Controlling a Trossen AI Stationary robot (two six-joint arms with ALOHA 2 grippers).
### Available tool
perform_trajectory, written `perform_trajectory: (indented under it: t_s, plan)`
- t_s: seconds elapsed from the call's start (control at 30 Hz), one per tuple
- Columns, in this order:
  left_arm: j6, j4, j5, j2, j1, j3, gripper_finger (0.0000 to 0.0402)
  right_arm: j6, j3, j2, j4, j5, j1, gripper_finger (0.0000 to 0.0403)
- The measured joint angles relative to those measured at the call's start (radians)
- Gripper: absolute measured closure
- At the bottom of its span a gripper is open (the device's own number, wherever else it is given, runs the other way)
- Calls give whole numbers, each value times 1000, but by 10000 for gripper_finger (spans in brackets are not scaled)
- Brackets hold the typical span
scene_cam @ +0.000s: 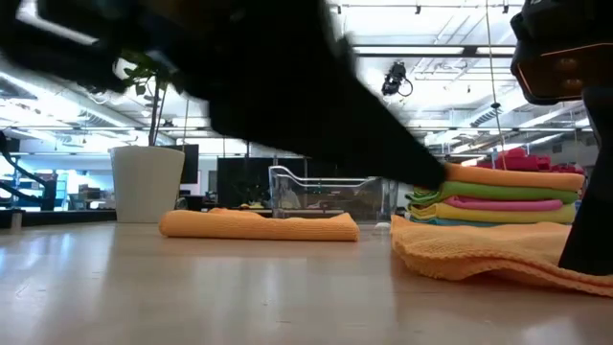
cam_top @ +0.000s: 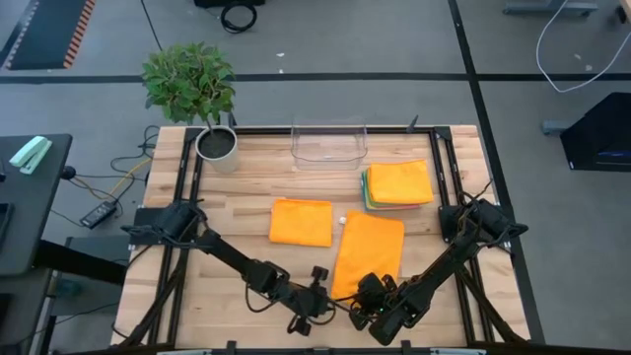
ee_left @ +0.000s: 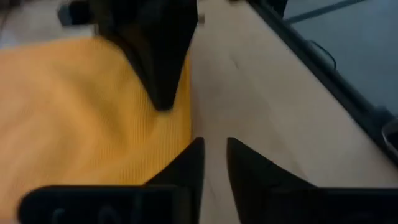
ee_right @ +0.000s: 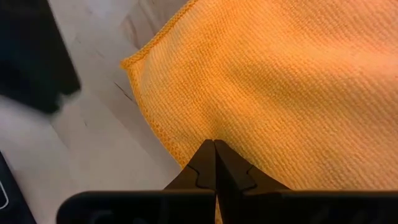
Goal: Fold microfiber towels
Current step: Fold the bottom orange towel
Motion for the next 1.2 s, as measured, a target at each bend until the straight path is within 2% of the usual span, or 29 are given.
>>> perform_trajectory:
  t_s: [0.17, 0.27, 0.43, 0.73, 0.83, 1.2]
  plan:
    - [97, -59, -34, 71, -3, 110, 258, 4, 0, 1, 13, -5, 0, 400]
    - [83, -149, -107, 77, -1, 123, 219, 4, 0, 0, 14, -11, 0, 400]
    - [66, -157, -148, 77, 8, 119, 180, 4, 0, 1, 21, -18, 0, 400]
    - [47, -122, -164, 118, -20, 119, 190, 21, 1, 0, 20, -24, -14, 400]
    - [35, -123, -224, 124, -23, 120, 190, 21, 1, 0, 27, -29, -24, 400]
    - [-45, -189, -302, 131, 17, 124, 204, 18, 3, 3, 80, -51, -46, 400]
